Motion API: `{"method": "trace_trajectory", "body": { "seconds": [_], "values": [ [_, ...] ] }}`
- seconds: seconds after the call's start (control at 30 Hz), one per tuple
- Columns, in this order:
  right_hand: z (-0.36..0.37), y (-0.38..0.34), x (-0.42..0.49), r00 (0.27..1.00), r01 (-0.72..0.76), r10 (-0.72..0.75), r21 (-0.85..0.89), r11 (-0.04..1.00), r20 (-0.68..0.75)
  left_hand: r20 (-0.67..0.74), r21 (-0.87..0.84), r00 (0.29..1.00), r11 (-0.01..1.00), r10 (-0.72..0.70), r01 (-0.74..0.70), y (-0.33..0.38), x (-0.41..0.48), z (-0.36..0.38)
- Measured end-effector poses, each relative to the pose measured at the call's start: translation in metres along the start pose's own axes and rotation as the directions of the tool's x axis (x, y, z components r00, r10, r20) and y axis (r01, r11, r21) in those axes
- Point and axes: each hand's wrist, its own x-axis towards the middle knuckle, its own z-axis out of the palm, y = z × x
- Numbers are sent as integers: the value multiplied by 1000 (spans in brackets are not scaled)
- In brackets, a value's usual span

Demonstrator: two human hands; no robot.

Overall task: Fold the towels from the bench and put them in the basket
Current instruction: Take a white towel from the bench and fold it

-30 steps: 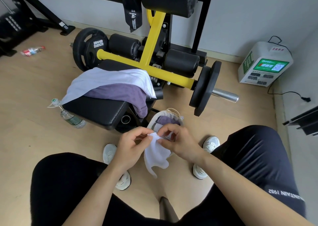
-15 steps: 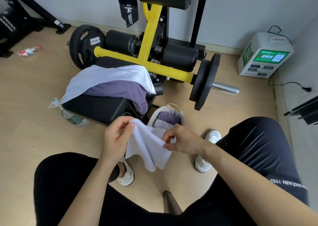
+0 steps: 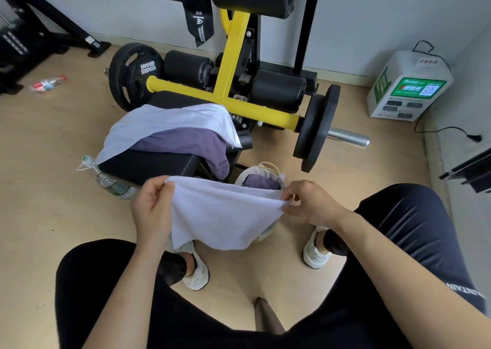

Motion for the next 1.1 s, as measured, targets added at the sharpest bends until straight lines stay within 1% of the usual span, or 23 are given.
{"method": "trace_trajectory", "body": {
  "seconds": [0.13,0.23,0.3,0.47,0.5,0.67,0.77,0.87,0.93,1.03,1.1],
  "values": [
    [-15,10,3,990,-45,53,69,997,-134,50,28,999,1000,-10,9,-5,0,1],
    [-25,14,4,982,-123,127,37,992,-138,94,35,996,999,7,-10,-5,-2,1],
    [-29,14,4,974,-145,147,25,989,-171,117,60,993,998,6,-13,-6,-2,2],
    [-36,14,3,934,-127,173,164,978,-313,130,167,991,986,-7,-15,-15,1,2],
    [-37,14,3,933,-119,166,160,980,-319,135,184,991,983,-1,-24,-17,1,2],
    [-39,17,3,959,-110,125,74,991,-255,140,210,990,977,19,-49,-23,4,4],
    [-38,19,3,955,-101,120,83,991,-270,133,215,991,976,18,-46,-27,6,4],
    [-40,20,3,941,-105,150,161,981,-304,117,222,993,975,-5,-21,-28,7,5],
    [-43,20,2,938,-116,190,255,960,-289,110,226,993,974,-34,9,-30,8,7],
    [-46,20,2,960,-60,180,471,880,-215,124,268,985,960,-121,85,-38,12,8],
    [-48,20,1,961,-8,166,577,817,-222,147,268,965,948,-215,171,-41,12,9]
  ]
}}
